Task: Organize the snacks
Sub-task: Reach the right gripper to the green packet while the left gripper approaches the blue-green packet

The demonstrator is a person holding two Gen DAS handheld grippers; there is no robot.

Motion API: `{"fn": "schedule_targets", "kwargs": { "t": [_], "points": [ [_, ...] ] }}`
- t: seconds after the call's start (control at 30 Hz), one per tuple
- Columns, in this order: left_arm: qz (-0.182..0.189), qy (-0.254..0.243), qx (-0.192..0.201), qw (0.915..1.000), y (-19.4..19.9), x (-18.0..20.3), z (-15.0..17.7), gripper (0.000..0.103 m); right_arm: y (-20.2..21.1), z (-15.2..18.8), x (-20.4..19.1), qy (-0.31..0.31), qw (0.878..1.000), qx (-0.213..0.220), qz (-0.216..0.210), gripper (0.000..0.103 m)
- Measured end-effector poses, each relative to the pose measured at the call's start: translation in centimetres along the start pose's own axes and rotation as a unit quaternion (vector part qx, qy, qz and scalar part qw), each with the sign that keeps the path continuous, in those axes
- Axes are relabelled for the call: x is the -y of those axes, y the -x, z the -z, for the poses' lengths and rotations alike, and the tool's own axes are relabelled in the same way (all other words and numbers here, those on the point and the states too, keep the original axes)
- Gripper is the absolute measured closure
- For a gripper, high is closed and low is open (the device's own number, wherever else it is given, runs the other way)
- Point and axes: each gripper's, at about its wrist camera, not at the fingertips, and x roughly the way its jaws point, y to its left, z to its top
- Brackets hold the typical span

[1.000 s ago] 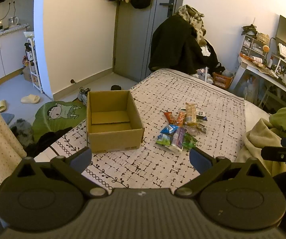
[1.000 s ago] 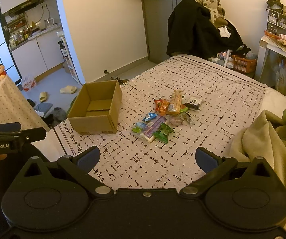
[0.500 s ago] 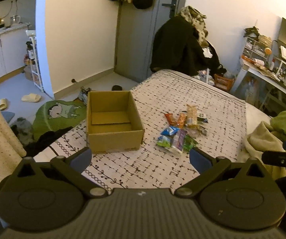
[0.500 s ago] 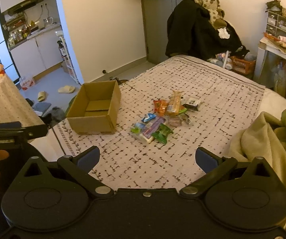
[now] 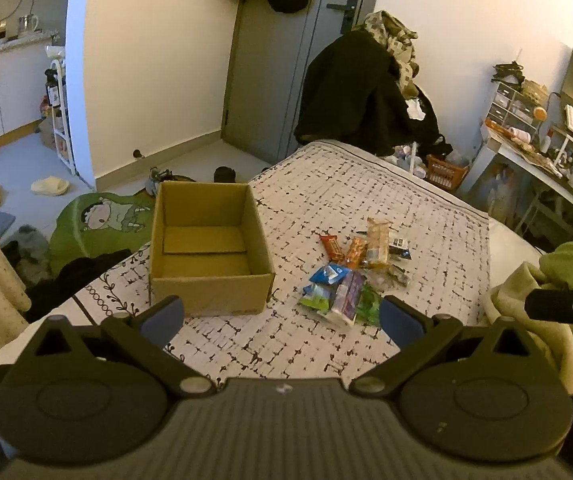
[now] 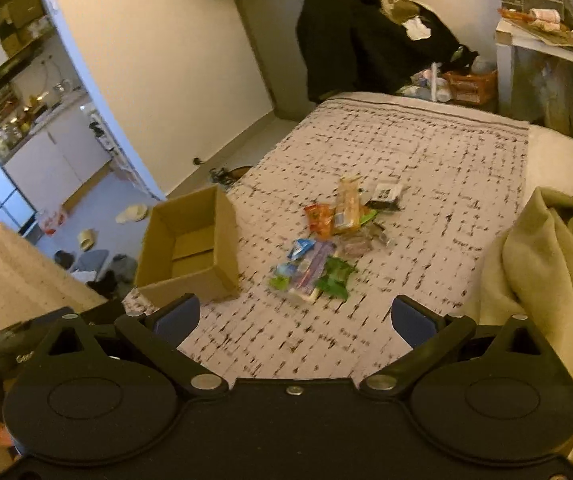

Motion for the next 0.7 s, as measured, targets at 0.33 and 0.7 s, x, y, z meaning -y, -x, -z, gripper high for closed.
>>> {"fn": "schedule_targets", "kwargs": {
  "t": [0.33,0.7],
  "points": [
    [0.012,0.029,-0.019,0.9993,-3.5,-0.1,-1.6,0.002,-4.5,-3.1,1.2,-0.064,0.998,0.006,0.022,0.0],
    [0.026,0.061,-0.033,0.9973,-7.6,0.6,-2.3,0.002,-7.9,-5.1,1.4,-0.079,0.993,0.043,0.076,0.0]
  ]
}}
